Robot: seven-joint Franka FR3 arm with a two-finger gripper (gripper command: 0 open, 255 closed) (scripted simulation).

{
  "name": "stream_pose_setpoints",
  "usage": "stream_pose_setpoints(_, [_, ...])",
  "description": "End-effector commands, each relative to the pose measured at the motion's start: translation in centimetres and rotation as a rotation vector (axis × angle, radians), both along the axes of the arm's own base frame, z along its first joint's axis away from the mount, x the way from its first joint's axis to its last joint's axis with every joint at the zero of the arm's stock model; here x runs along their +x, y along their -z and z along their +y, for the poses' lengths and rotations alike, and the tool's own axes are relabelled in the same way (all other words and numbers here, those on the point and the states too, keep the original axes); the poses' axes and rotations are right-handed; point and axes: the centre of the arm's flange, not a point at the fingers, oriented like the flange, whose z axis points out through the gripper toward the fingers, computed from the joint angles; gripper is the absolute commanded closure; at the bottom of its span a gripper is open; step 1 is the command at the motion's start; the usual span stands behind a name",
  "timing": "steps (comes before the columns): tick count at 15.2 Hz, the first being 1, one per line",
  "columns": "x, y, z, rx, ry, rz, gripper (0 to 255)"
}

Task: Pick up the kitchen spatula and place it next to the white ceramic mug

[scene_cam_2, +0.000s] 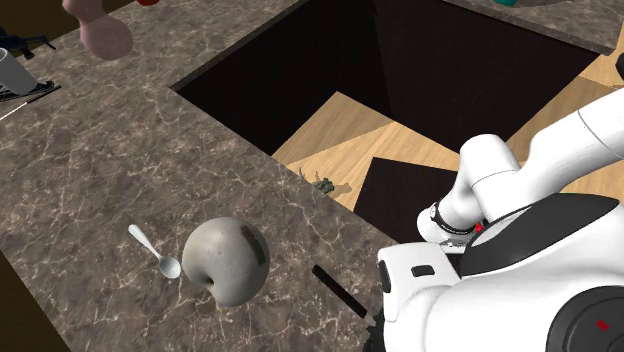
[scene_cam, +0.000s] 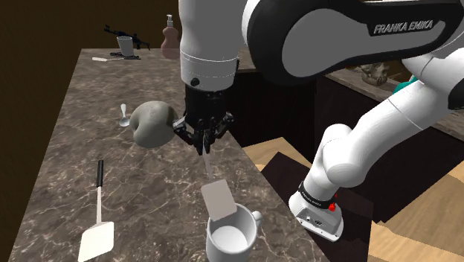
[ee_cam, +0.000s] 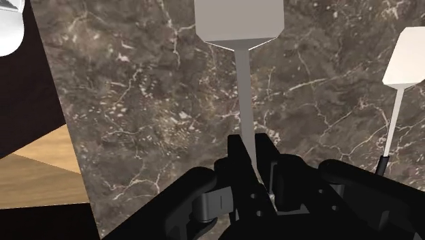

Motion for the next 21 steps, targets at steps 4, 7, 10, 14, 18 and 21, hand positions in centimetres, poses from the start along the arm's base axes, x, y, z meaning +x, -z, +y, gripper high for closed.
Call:
stream_pose_setpoints(4, [0.0, 2.6, 0.1, 0.0, 0.001, 0.0, 255])
stream_pose_setpoints(7, [0.0, 4.2, 0.1, 0.0, 0.001, 0.0, 255])
stream_pose_setpoints(10, [0.0, 5.8, 0.1, 0.0, 0.001, 0.0, 255])
stream_pose_setpoints(14, [0.0, 7.9, 0.1, 0.0, 0.001, 0.0, 255])
stream_pose_setpoints(18, [0.0, 10.0, 0.1, 0.0, 0.001, 0.0, 255])
stream_pose_setpoints(21, [0.0, 11.6, 0.1, 0.0, 0.001, 0.0, 255])
